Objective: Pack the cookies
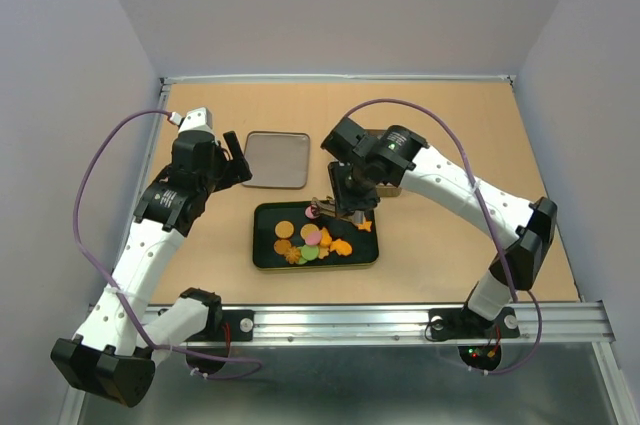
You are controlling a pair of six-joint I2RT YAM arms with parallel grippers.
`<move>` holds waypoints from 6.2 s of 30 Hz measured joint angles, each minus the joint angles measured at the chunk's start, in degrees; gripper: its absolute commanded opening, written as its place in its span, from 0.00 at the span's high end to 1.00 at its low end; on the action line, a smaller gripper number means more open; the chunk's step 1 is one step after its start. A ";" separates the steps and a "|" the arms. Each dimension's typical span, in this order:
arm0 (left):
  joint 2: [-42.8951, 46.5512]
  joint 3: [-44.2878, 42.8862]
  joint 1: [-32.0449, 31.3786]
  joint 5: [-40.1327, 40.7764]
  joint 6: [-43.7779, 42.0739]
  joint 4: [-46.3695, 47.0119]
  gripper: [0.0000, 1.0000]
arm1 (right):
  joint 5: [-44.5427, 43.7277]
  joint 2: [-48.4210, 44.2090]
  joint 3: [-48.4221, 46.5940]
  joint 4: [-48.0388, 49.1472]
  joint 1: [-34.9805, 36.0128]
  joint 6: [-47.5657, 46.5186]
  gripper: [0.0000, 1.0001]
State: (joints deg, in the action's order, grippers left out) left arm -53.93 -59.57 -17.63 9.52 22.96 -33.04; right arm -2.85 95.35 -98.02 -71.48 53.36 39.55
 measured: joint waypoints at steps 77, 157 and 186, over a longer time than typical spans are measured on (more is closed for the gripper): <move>-1.73 -4.83 0.00 0.70 -1.01 -1.55 0.12 | -11.08 14.27 -19.45 1.66 -27.89 -16.26 0.53; 0.92 2.21 0.00 1.42 -1.99 0.28 0.11 | -3.89 14.95 -12.24 -3.91 5.86 0.81 0.53; -0.48 0.96 0.00 1.66 -2.67 0.17 0.11 | -11.13 17.27 -26.86 -6.99 4.13 -0.94 0.59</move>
State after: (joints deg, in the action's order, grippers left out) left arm -54.41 -58.61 -17.63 11.18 20.29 -32.86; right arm -13.98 112.62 -124.88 -78.48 57.49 38.61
